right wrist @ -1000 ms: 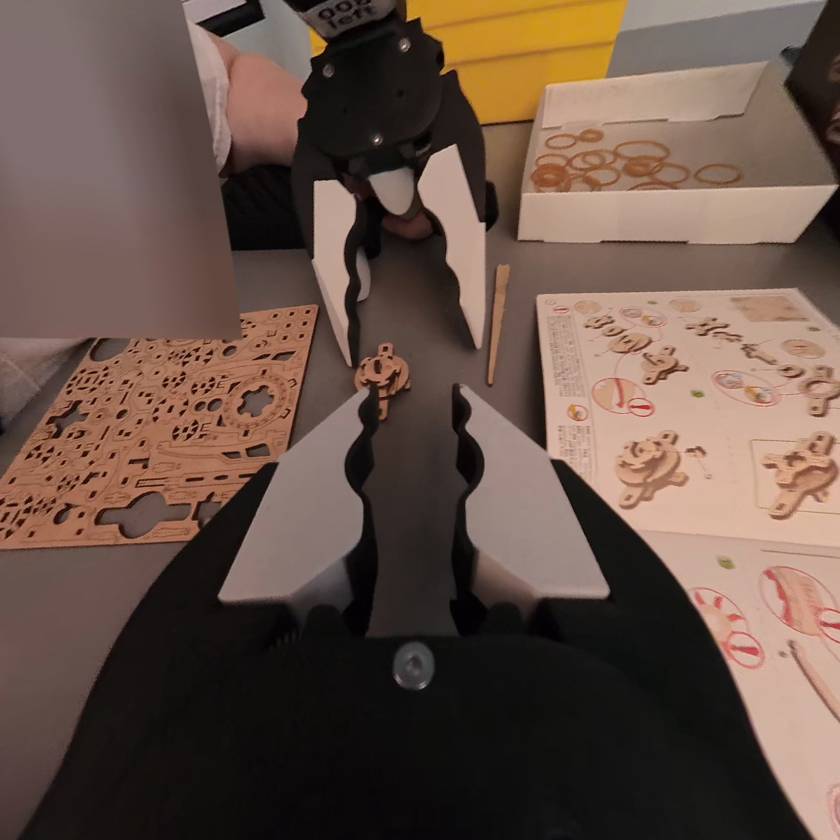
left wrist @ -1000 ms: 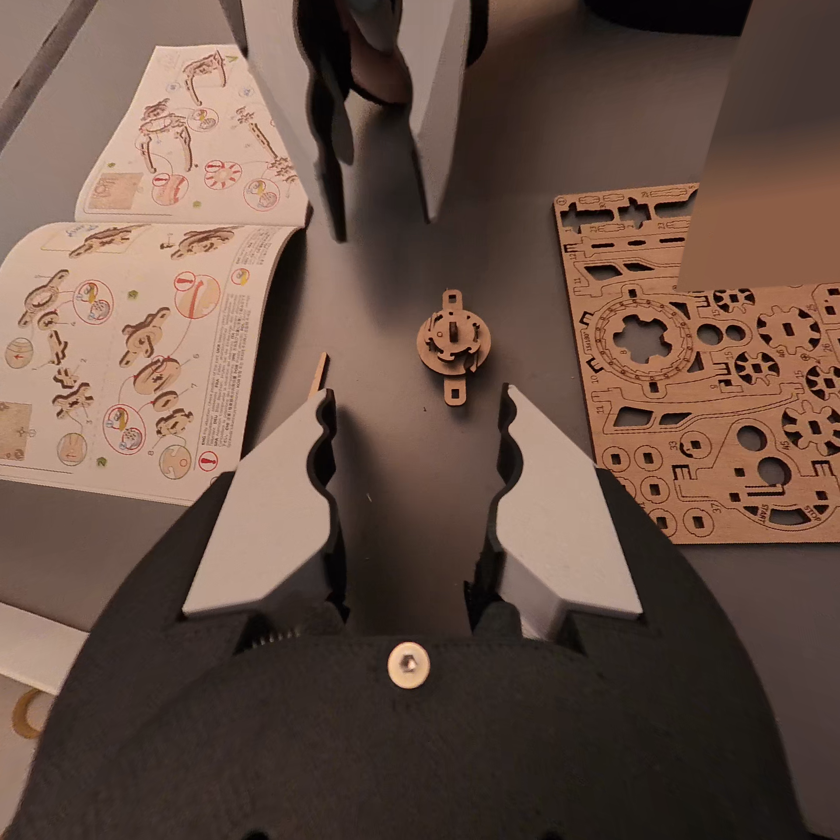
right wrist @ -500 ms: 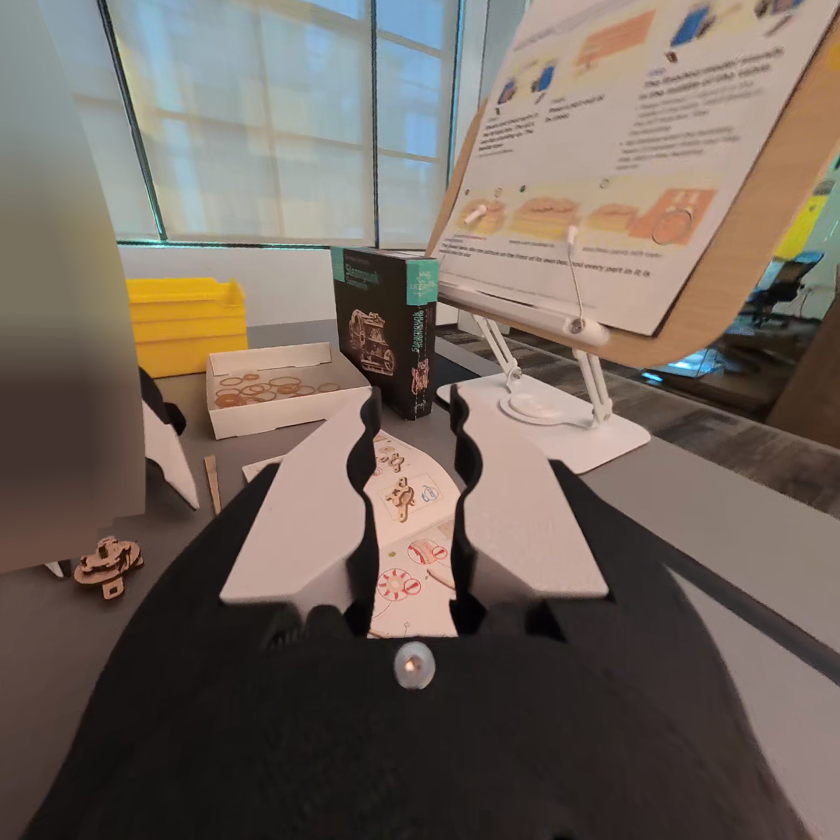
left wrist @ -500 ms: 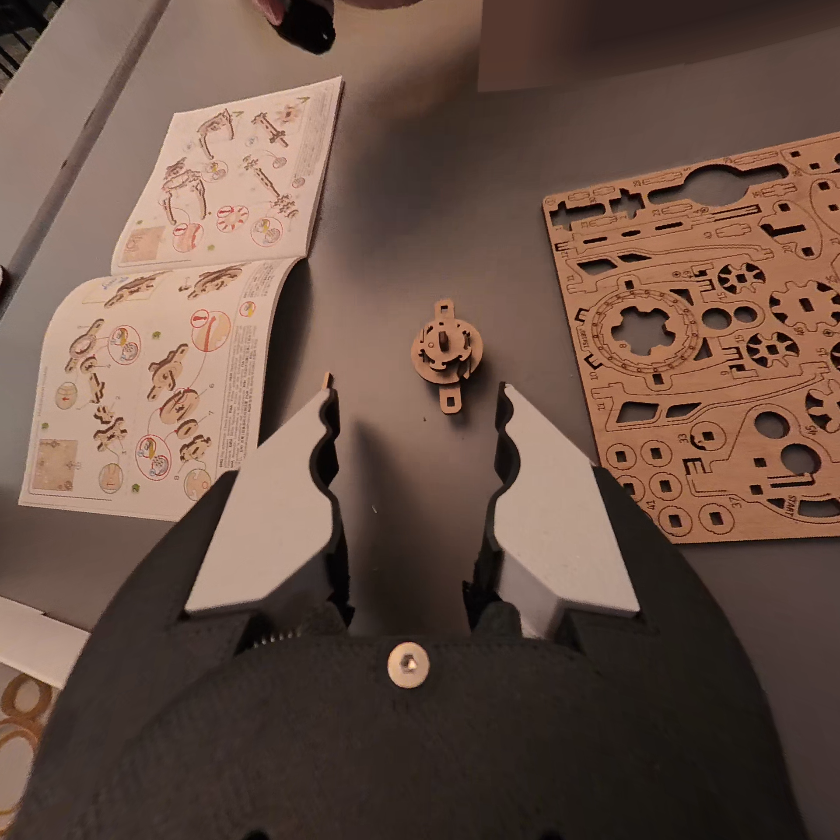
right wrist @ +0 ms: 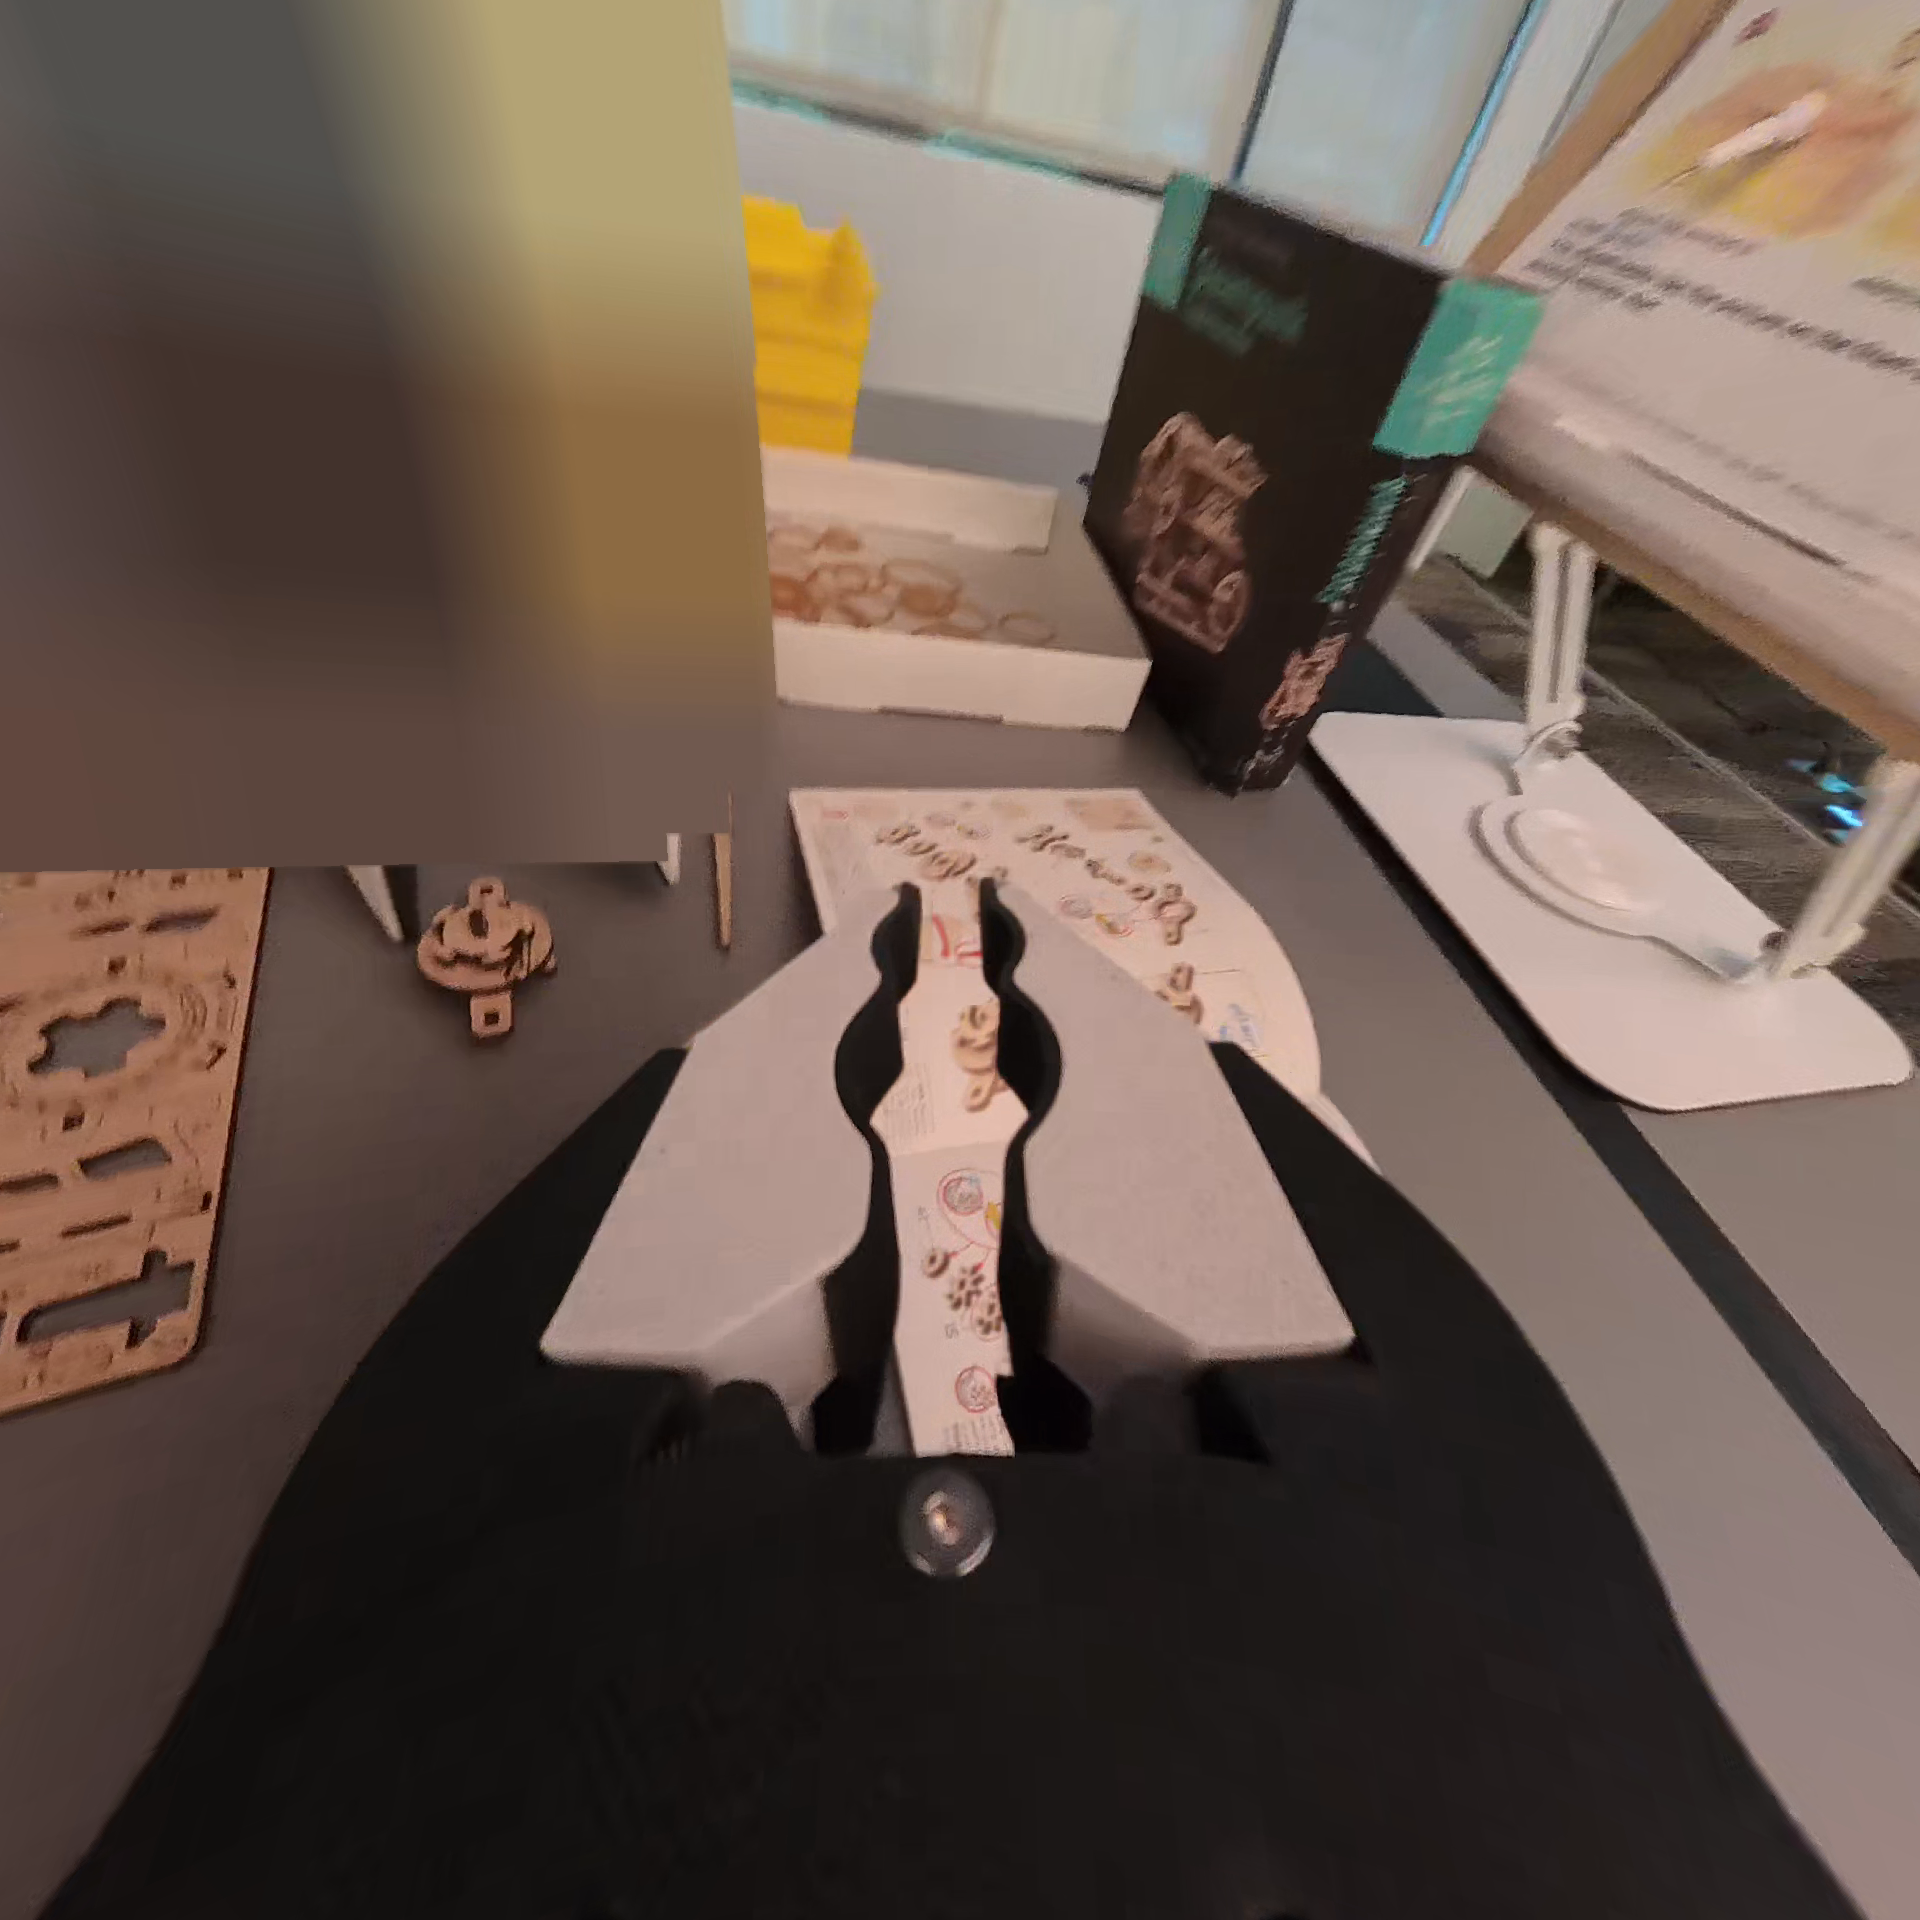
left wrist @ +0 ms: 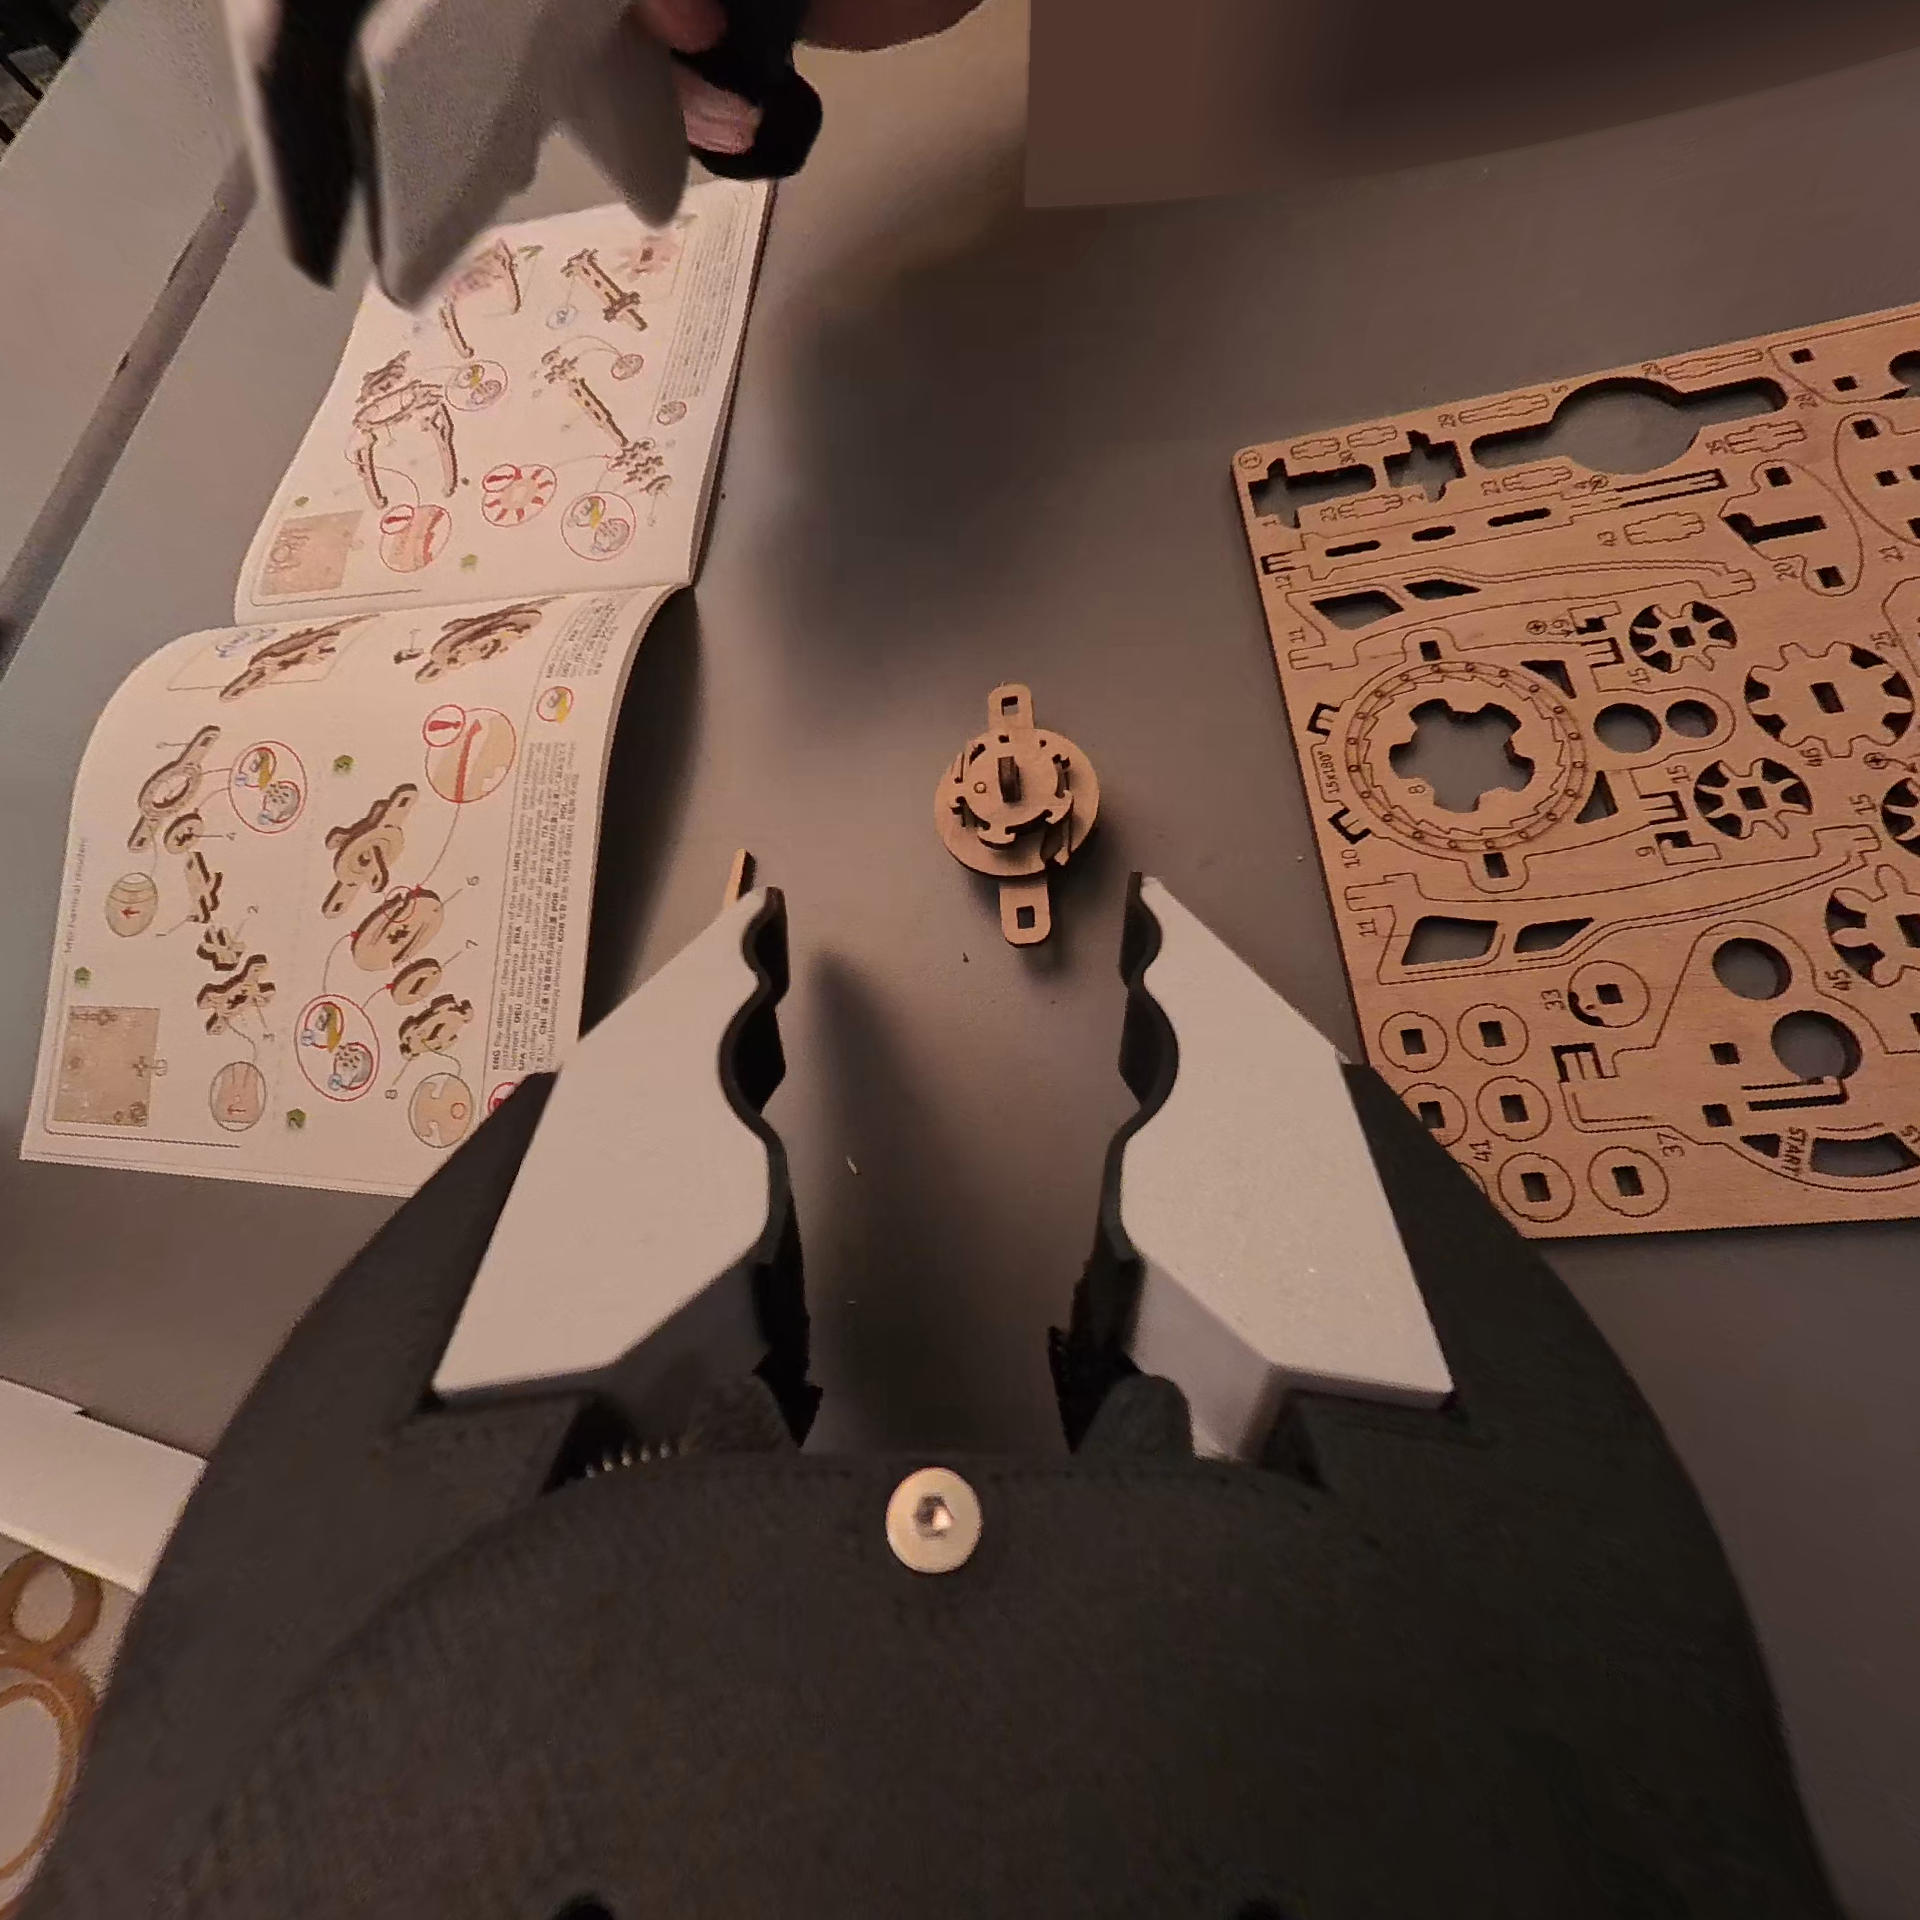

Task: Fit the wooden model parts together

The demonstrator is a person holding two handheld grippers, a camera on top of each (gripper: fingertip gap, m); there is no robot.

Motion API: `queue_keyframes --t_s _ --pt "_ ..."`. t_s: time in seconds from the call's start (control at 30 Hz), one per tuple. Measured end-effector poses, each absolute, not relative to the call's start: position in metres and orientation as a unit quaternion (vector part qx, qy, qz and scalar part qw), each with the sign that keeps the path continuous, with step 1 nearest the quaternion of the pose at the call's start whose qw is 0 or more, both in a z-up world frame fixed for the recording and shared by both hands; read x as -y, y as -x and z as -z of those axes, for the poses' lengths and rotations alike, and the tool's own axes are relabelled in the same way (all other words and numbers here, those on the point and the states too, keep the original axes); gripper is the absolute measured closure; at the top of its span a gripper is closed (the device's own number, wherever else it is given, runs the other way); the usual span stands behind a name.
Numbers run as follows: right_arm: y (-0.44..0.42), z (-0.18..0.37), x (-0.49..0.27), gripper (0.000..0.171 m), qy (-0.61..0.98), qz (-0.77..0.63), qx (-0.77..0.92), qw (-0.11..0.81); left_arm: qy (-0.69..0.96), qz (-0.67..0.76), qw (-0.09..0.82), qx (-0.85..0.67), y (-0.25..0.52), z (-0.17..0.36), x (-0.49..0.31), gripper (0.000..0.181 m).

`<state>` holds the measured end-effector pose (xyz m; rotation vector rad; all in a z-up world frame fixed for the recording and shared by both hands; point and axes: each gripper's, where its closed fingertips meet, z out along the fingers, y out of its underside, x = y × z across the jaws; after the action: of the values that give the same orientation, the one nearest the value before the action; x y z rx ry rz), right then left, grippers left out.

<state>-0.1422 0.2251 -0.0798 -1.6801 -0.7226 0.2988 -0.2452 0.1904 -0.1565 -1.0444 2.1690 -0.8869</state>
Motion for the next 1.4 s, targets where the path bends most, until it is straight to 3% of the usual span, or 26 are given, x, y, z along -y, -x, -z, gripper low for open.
queue_keyframes --t_s 0.37,0.6,1.4 --pt "0.218 0.108 -0.193 0.166 0.733 -0.341 0.362 0.464 0.386 0.334 0.278 -0.814 0.246 0.157 -0.188 0.122" --pt "0.248 0.127 -0.185 0.166 0.750 -0.342 0.388 0.412 0.386 0.336 0.274 -0.814 0.247 0.157 -0.188 0.123" --pt "0.252 0.143 -0.182 0.164 0.768 -0.291 0.416 0.390 0.385 0.337 0.270 -0.816 0.247 0.157 -0.187 0.125"
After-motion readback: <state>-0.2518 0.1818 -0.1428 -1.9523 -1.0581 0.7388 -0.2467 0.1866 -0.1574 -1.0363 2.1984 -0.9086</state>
